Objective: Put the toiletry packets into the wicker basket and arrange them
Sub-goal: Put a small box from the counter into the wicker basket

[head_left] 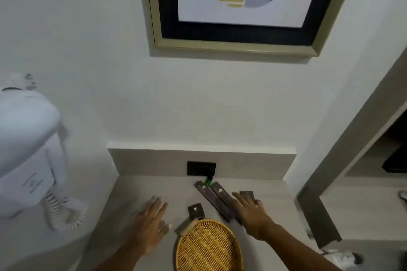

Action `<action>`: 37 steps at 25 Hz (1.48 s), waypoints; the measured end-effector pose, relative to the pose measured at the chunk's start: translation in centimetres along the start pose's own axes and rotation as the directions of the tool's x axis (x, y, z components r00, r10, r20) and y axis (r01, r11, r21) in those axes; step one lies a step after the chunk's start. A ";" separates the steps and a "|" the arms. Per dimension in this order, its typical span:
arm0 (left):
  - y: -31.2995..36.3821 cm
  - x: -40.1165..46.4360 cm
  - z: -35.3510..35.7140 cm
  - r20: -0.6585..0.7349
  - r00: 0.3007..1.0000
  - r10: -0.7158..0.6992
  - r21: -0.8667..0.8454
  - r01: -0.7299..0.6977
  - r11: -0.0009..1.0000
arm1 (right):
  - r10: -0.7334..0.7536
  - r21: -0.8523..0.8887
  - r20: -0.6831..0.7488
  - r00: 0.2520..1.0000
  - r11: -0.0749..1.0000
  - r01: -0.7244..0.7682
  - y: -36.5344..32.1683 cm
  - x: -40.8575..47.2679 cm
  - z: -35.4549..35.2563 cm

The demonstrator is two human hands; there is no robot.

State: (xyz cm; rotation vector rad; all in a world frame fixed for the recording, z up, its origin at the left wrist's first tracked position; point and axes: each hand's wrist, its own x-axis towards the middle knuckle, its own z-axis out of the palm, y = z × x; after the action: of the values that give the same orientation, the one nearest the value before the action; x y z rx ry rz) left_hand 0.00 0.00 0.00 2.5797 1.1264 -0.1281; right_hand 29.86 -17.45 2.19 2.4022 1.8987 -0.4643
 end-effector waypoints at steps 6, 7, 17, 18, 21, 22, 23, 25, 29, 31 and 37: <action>-3.1 -2.6 8.6 0.127 0.978 0.163 0.089 -0.175 0.981 | -0.375 -0.169 -0.010 0.927 0.914 0.368 -2.4 7.8 1.3; -3.3 -2.5 9.9 0.105 0.979 0.174 0.085 -0.184 0.979 | -0.415 -0.204 0.013 0.910 0.890 0.409 -3.1 9.1 1.6; -4.0 -2.6 13.4 0.011 0.992 0.124 0.006 -0.124 0.992 | -0.432 -0.215 0.256 0.865 0.847 0.487 -5.6 14.2 5.0; -3.9 -2.6 13.3 0.019 0.992 0.123 -0.011 -0.122 0.992 | -0.408 -0.177 0.213 0.887 0.877 0.446 -5.2 14.1 4.7; -4.0 -2.5 13.2 0.028 0.993 0.112 -0.025 -0.111 0.994 | -0.293 -0.008 0.023 0.956 0.956 0.293 -4.2 12.9 3.0; -4.0 -2.5 13.2 0.036 0.992 0.117 -0.041 -0.116 0.992 | -0.241 0.073 -0.029 0.970 0.967 0.242 -3.7 12.0 2.4; -4.1 -2.5 13.1 0.037 0.991 0.125 -0.053 -0.123 0.991 | -0.194 0.168 -0.055 0.979 0.965 0.201 -3.2 10.9 2.0; -4.2 -2.6 13.2 0.031 0.992 0.124 -0.061 -0.122 0.991 | -0.145 0.331 -0.061 0.988 0.930 0.157 -2.6 7.7 1.5; -4.0 -2.7 12.8 -0.004 0.991 0.133 -0.064 -0.133 0.989 | -0.237 0.338 0.061 0.970 0.919 0.203 -4.1 1.3 5.0; -4.0 -2.8 12.8 -0.033 0.991 0.133 -0.071 -0.135 0.988 | -0.294 0.288 0.145 0.945 0.926 0.244 -5.7 -0.2 7.9; -4.2 -2.8 13.2 -0.061 0.989 0.138 -0.062 -0.141 0.988 | -0.320 0.267 0.245 0.915 0.930 0.253 -8.9 -0.6 11.8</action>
State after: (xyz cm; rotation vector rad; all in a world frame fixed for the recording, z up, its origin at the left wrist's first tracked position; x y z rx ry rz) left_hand -4.31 -3.57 -12.92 2.6079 0.9481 0.0142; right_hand 18.77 -18.38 -7.63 2.0263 2.1685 -1.0427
